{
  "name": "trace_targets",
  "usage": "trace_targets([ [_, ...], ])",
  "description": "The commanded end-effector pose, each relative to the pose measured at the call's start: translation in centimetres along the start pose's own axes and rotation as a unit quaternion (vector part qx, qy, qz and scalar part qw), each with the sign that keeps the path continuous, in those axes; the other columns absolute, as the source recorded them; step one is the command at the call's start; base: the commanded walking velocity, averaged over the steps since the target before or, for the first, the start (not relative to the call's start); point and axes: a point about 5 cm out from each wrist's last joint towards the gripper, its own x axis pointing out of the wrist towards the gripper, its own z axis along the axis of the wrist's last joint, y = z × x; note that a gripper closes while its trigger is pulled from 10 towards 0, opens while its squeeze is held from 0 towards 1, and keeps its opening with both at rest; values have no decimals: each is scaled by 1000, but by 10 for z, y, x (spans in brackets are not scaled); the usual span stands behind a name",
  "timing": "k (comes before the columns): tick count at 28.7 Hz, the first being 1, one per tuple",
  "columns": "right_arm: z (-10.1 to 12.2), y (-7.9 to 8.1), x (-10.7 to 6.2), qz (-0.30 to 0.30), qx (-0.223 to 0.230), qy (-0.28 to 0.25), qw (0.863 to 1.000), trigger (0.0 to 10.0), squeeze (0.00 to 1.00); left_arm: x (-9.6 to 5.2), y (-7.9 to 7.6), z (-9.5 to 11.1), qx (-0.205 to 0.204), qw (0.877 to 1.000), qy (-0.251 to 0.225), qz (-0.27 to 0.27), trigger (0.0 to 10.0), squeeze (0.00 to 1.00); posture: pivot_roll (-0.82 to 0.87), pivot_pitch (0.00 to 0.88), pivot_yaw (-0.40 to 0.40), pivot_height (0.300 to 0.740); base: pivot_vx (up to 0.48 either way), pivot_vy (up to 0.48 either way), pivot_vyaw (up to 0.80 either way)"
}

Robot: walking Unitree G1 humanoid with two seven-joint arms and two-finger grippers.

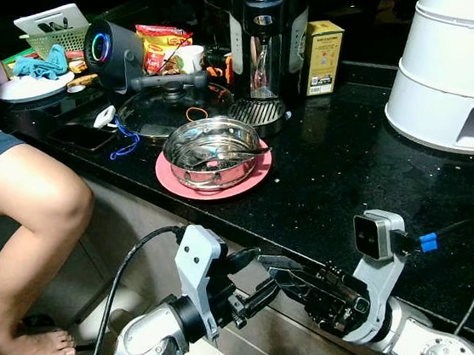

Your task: Kitchen organization

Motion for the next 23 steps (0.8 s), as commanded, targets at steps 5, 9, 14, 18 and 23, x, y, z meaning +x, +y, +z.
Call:
trace_targets([
  [5, -2, -1, -1, 3, 11, 5, 1000, 10000, 0, -1, 2, -3, 1, 1000, 7, -1, 10000, 0, -15, 0, -9, 740, 0, 0, 0],
  [9, -2, -1, -1, 3, 12, 5, 1000, 10000, 0, -1, 1, -3, 3, 1000, 8, -3, 10000, 0, -15, 0, -9, 740, 0, 0, 0],
  [14, -2, -2, -1, 3, 13, 3, 1000, 10000, 0, -1, 0, -1, 5, 1000, 8, -6, 10000, 0, -15, 0, -9, 740, 0, 0, 0],
  [18, -2, -2, -1, 4, 15, 3, 1000, 10000, 0, 0, -1, -1, 6, 1000, 7, -7, 10000, 0, -14, 0, -9, 740, 0, 0, 0],
  [23, -3, -3, -1, 5, 18, 6, 1000, 10000, 0, 1, -1, 0, 6, 1000, 8, -9, 10000, 0, -14, 0, -10, 740, 0, 0, 0],
])
